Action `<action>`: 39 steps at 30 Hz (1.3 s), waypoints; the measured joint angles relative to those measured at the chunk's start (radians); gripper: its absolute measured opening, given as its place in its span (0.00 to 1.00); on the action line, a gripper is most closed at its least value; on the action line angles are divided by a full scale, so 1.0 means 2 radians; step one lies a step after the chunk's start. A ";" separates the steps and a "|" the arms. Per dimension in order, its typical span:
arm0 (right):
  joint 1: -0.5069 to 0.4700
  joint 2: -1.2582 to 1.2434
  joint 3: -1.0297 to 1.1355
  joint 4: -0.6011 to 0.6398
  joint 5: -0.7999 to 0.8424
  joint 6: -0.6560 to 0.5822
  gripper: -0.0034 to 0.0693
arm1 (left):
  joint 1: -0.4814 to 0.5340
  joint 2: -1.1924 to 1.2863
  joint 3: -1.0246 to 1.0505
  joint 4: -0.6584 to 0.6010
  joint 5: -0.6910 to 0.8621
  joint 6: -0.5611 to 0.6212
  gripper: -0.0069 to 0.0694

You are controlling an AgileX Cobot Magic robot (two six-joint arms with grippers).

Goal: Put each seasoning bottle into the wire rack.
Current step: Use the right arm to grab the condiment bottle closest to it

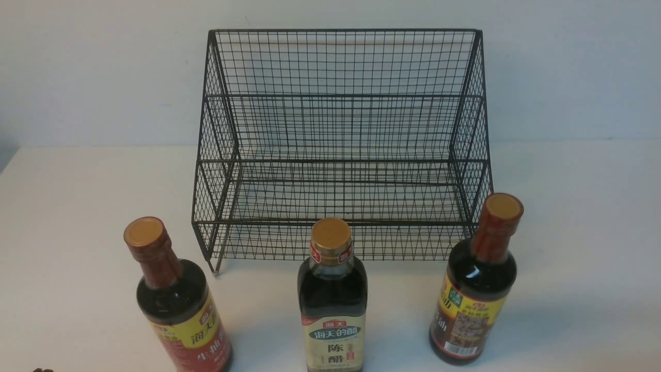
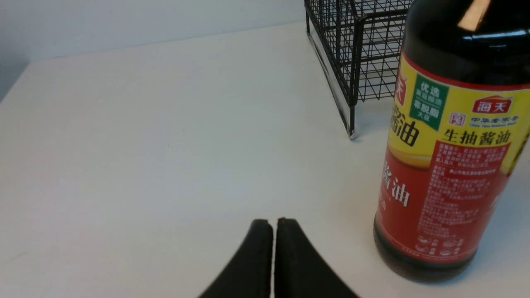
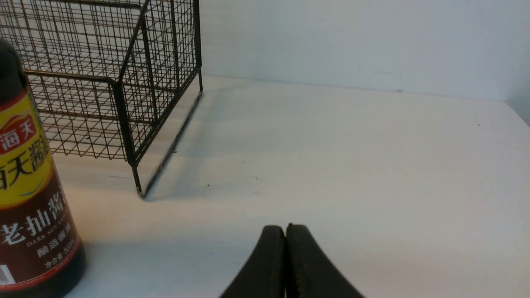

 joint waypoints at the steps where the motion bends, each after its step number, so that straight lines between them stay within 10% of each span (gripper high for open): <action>1: 0.000 0.000 0.000 0.000 0.000 0.000 0.03 | 0.000 0.000 0.000 0.000 0.000 0.000 0.08; 6: 0.000 0.000 0.000 0.017 -0.002 0.009 0.03 | 0.000 0.000 0.000 0.000 0.000 0.000 0.08; 15: 0.000 0.000 0.004 0.333 -0.037 0.145 0.03 | 0.000 0.000 0.000 0.000 0.000 0.000 0.08; 21: 0.000 0.000 0.004 0.357 -0.031 0.129 0.03 | 0.000 0.000 0.000 0.000 0.000 0.000 0.08; 32: 0.000 0.084 -0.220 0.327 0.105 -0.168 0.05 | 0.000 0.000 0.000 0.000 0.000 0.000 0.08; 39: 0.000 0.308 -0.301 0.384 0.222 -0.300 0.34 | 0.000 0.000 0.000 0.000 0.000 0.000 0.08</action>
